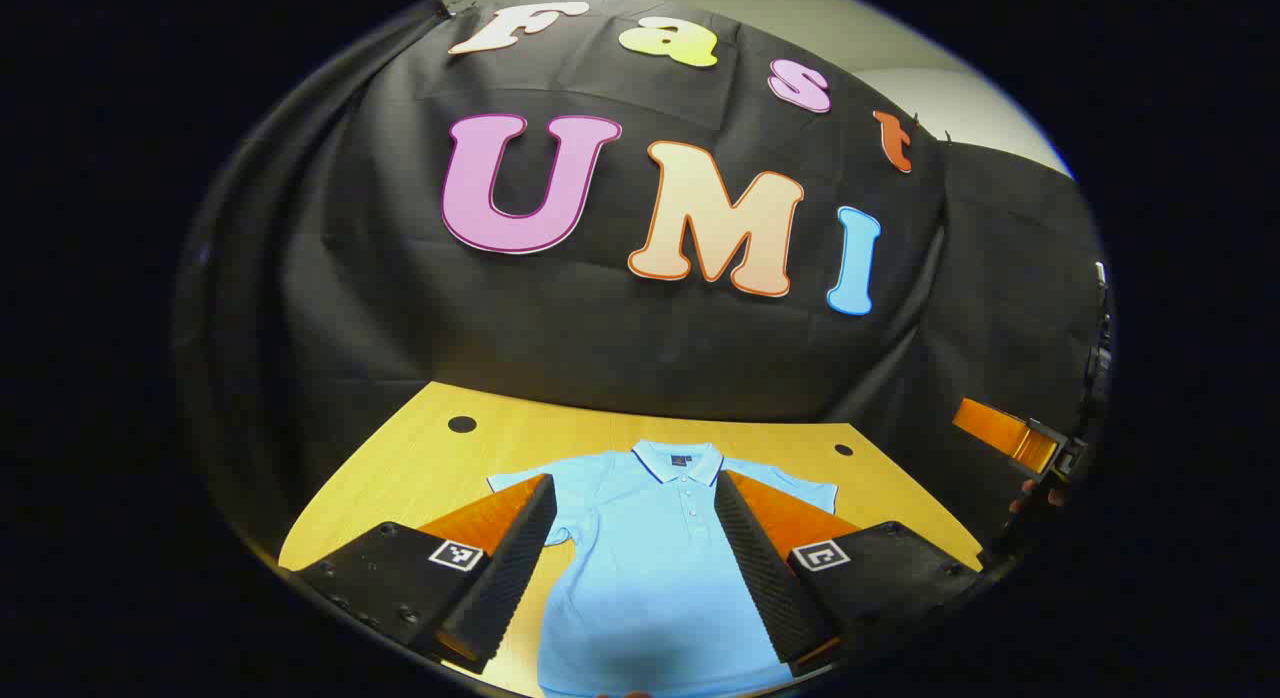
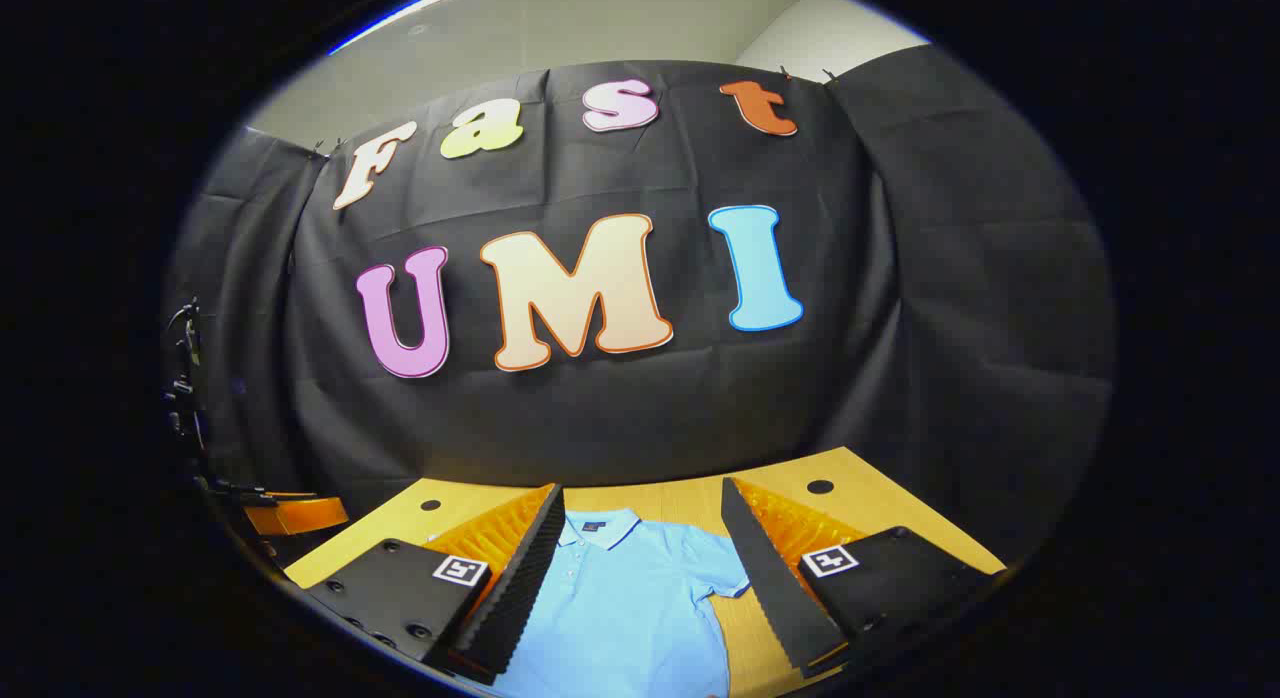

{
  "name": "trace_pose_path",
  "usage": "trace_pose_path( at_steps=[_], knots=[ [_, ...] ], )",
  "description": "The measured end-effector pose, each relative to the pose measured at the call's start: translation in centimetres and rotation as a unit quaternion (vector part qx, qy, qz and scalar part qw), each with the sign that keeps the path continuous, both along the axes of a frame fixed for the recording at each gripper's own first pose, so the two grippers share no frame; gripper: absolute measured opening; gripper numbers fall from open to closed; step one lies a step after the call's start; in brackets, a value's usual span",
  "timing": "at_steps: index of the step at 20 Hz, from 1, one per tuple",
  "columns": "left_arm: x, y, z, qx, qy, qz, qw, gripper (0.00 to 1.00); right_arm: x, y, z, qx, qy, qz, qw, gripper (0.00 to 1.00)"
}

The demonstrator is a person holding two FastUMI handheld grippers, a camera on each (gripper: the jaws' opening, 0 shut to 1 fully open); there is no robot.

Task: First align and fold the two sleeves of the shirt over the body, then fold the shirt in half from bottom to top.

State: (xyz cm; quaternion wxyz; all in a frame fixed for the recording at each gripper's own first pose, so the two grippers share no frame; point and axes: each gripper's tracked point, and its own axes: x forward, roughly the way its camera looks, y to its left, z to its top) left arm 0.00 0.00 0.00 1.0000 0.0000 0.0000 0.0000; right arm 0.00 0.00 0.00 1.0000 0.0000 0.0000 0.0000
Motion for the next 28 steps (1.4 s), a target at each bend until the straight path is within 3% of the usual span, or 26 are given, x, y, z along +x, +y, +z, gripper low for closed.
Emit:
trace_pose_path(
  at_steps=[1,5,6,12,17,28],
  knots=[
    [0.1,-0.1,0.0,-0.002,-0.001,-0.001,1.000,0.95,0.0,0.1,0.0,-0.001,-0.002,0.002,1.000,0.98],
    [0.0,-0.5,0.2,-0.002,-0.003,-0.005,1.000,0.95,0.2,0.5,0.3,-0.008,-0.001,0.006,1.000,0.94],
    [-0.2,-0.6,0.1,-0.001,-0.004,-0.006,1.000,0.95,0.0,0.8,0.5,-0.006,-0.002,0.009,1.000,0.98],
    [-0.9,-0.7,-1.0,-0.014,0.003,-0.001,1.000,0.95,-0.8,0.5,0.1,-0.002,0.007,0.012,1.000,0.94],
    [-0.7,-0.6,-1.1,-0.012,0.007,0.002,1.000,0.95,-0.8,0.4,-0.4,-0.005,0.012,0.014,1.000,0.98],
    [-0.7,-0.1,-0.7,-0.003,0.001,0.011,1.000,0.95,4.2,-3.5,-5.7,-0.021,0.088,-0.005,0.996,0.98]
  ],
)
